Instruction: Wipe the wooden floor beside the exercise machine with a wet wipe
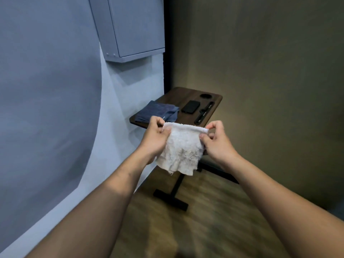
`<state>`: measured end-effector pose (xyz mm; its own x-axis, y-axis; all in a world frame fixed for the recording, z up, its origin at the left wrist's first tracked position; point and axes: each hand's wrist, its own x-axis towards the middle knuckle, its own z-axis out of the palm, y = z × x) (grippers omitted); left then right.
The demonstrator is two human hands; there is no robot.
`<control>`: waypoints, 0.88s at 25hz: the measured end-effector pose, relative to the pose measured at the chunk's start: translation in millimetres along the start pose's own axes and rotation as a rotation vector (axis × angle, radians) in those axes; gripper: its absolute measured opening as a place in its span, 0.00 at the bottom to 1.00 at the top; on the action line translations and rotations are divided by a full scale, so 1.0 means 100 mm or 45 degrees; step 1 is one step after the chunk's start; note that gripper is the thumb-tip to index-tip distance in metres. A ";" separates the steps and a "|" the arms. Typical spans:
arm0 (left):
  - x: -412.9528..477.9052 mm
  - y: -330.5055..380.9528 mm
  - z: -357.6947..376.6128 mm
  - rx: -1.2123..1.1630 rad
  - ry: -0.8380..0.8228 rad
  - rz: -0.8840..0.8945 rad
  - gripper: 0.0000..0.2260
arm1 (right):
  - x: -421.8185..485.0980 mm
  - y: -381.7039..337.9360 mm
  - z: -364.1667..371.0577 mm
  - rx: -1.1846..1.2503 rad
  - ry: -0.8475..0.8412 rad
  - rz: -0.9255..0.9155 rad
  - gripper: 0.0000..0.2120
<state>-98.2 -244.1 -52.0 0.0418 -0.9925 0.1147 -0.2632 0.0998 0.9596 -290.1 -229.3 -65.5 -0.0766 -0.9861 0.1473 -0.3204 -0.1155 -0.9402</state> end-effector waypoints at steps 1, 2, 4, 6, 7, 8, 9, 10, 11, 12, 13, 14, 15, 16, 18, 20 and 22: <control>0.17 -0.04 -0.02 -0.095 -0.096 -0.048 0.11 | 0.18 0.06 0.01 -0.027 0.024 -0.003 0.17; 0.33 -0.08 -0.05 -0.148 -0.193 -0.056 0.13 | 0.36 0.11 0.03 -0.065 0.052 0.000 0.17; 0.73 -0.19 -0.05 -0.098 -0.339 0.007 0.14 | 0.77 0.25 0.08 -0.097 0.123 0.000 0.16; 1.23 -0.35 0.01 -0.007 -0.395 0.009 0.15 | 1.23 0.44 0.19 -0.089 0.193 0.057 0.14; 1.49 -0.42 0.06 0.045 -0.408 -0.008 0.17 | 1.47 0.52 0.24 -0.086 0.234 0.106 0.13; 1.76 -0.51 0.13 0.110 -0.415 -0.013 0.19 | 1.71 0.63 0.30 -0.090 0.280 0.146 0.13; 2.00 -0.60 0.20 0.199 -0.439 0.023 0.21 | 1.91 0.70 0.35 -0.091 0.312 0.186 0.12; 2.22 -0.69 0.28 0.358 -0.475 0.093 0.22 | 2.10 0.79 0.39 -0.138 0.330 0.207 0.12; 2.44 -0.78 0.36 0.626 -0.516 0.183 0.22 | 2.29 0.90 0.44 -0.249 0.321 0.221 0.10; 2.63 -0.83 0.43 0.969 -0.534 0.307 0.20 | 2.45 1.01 0.49 -0.425 0.294 0.210 0.11; 2.79 -0.88 0.49 1.265 -0.548 0.443 0.19 | 2.54 1.10 0.54 -0.635 0.218 0.181 0.13; 2.91 -0.93 0.56 1.473 -0.557 0.580 0.18 | 2.60 1.20 0.58 -0.820 0.110 0.104 0.15; 3.00 -0.96 0.62 1.595 -0.590 0.672 0.18 | 2.62 1.25 0.63 -0.973 -0.013 0.054 0.16; 3.07 -1.00 0.69 1.677 -0.679 0.719 0.17 | 2.62 1.30 0.66 -1.110 -0.135 0.011 0.16; 3.08 -1.13 0.79 1.736 -0.901 0.687 0.14 | 2.51 1.39 0.73 -1.321 -0.299 -0.050 0.16; 3.15 -1.15 0.85 1.642 -1.023 0.633 0.13 | 2.52 1.43 0.69 -1.347 -0.353 -0.057 0.17; 3.29 -1.03 0.85 1.341 -0.967 0.528 0.16 | 2.62 1.32 0.56 -1.115 -0.286 0.043 0.20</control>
